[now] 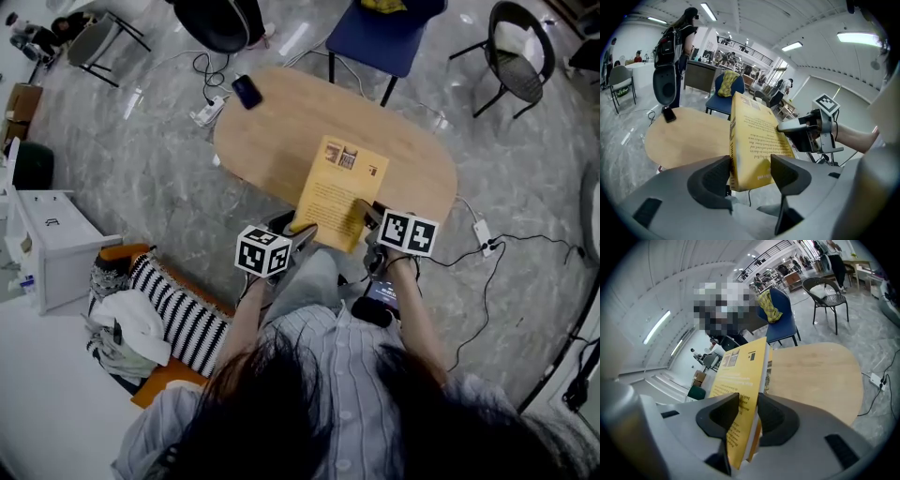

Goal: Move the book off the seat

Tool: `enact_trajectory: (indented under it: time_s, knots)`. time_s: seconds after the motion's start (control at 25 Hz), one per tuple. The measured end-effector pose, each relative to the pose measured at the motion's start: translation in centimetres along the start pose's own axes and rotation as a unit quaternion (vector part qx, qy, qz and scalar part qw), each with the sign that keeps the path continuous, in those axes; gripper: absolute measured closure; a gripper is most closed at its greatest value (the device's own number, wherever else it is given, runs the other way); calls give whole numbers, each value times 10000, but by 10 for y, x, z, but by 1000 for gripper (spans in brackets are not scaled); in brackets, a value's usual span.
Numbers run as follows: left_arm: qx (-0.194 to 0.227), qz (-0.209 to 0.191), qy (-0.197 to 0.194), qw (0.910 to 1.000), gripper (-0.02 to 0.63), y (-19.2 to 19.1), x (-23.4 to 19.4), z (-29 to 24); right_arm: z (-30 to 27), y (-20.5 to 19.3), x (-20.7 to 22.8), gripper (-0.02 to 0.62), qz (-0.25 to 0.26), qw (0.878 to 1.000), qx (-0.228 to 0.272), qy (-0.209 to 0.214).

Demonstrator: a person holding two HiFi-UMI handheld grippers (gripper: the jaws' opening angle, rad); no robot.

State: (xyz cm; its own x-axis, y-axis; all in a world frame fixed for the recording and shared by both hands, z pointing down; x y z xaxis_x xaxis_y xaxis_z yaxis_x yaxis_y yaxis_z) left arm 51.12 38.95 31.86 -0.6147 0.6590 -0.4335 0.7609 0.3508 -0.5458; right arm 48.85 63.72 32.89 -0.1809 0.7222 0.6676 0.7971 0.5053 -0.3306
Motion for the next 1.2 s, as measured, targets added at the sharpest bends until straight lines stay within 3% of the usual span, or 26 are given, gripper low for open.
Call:
enact_trajectory:
  time_s: [0.68, 0.92, 1.2]
  knots:
    - [-599, -507, -740, 9942, 328, 65, -50, -84, -37, 49, 42, 462, -621, 9960, 288, -575]
    - [-857, -717, -1075, 9879, 328, 81, -42, -124, -29, 57, 77, 462, -1015, 9909, 408, -779]
    - [-1275, -763, -1399, 9790, 333, 72, -31, -174, -28, 57, 125, 462, -1112, 9876, 433, -1016]
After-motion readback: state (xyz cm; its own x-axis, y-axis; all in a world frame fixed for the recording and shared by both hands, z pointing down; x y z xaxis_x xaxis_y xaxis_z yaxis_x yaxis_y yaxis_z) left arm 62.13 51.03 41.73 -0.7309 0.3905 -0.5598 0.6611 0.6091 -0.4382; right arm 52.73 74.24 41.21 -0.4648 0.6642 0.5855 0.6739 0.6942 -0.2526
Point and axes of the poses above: the fingertips, and each gripper's own axes: z backward along the fingers, x to its right, y out of its top, the point moved 9 cm from there along z, backward along the fingers, and after that the axes turned 1 degree about -x, right-handed, at the moved point
